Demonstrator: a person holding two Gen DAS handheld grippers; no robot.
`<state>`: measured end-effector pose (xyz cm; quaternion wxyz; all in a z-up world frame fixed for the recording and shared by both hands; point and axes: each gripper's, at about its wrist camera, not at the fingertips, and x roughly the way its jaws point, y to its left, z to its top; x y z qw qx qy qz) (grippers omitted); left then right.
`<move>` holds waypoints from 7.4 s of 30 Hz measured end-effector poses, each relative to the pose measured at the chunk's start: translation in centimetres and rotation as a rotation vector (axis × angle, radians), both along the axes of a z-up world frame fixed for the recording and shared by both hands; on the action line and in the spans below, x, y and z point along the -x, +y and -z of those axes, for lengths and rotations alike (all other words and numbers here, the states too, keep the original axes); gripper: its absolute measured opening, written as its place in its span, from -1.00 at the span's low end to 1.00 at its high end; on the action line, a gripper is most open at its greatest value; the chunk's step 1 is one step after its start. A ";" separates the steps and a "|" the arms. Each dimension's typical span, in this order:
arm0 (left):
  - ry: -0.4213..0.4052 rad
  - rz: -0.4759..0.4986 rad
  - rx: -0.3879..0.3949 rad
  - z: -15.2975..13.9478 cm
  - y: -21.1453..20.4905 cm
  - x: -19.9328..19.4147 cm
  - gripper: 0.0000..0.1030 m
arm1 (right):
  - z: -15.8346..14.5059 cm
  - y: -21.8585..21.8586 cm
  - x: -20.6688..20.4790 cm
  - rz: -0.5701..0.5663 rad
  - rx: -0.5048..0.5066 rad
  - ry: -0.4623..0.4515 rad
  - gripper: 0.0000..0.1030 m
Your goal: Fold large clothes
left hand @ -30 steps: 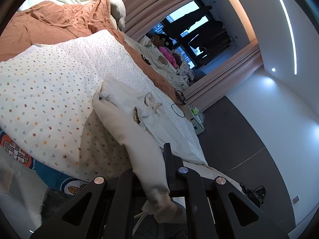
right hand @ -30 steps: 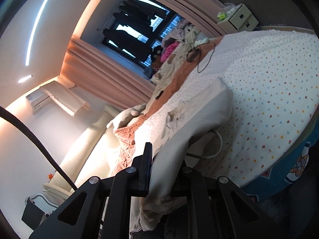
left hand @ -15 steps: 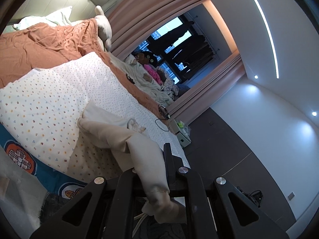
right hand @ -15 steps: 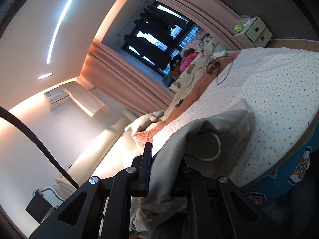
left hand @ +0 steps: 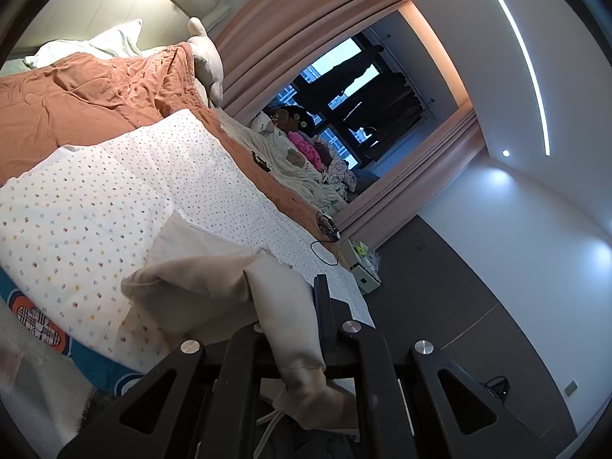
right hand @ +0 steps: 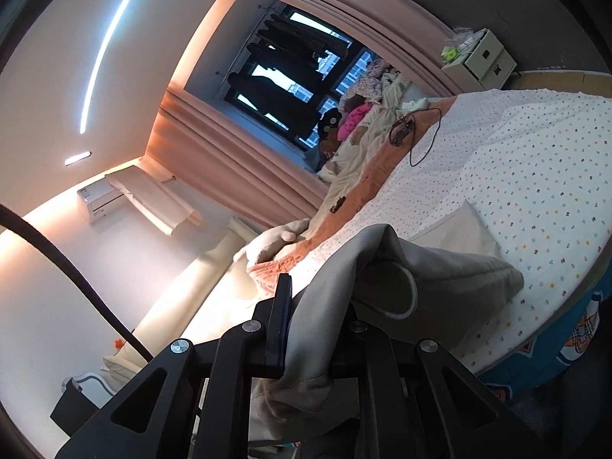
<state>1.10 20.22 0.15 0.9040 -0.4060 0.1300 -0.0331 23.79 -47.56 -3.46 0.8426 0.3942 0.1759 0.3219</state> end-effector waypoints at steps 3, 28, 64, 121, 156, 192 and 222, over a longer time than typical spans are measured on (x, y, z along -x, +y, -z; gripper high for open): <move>0.008 -0.008 0.001 -0.2 0.4 -2.2 -0.83 | 0.0 0.5 -2.7 0.001 -0.005 0.016 -0.80; 0.291 -0.023 0.053 8.0 6.1 -24.6 -0.83 | 1.2 6.6 -20.3 0.047 0.052 0.249 -0.77; 0.500 0.024 0.001 13.9 1.8 -32.1 0.93 | -3.4 19.4 -18.1 -0.012 0.338 0.361 0.70; 0.735 0.075 -0.412 19.4 -4.8 -44.8 -0.93 | 2.3 33.6 -28.1 -0.045 0.570 0.437 -1.00; 0.562 0.055 -0.294 10.5 -2.3 -30.4 0.64 | -3.5 31.3 -14.6 -0.058 0.609 0.326 0.37; 0.535 -0.068 0.028 18.1 6.5 -10.8 0.58 | 0.6 38.7 -4.3 -0.168 0.887 0.377 -0.36; 0.563 -0.118 0.250 22.4 7.5 -13.4 -0.43 | 1.4 44.6 -17.7 -0.140 0.939 0.402 -0.60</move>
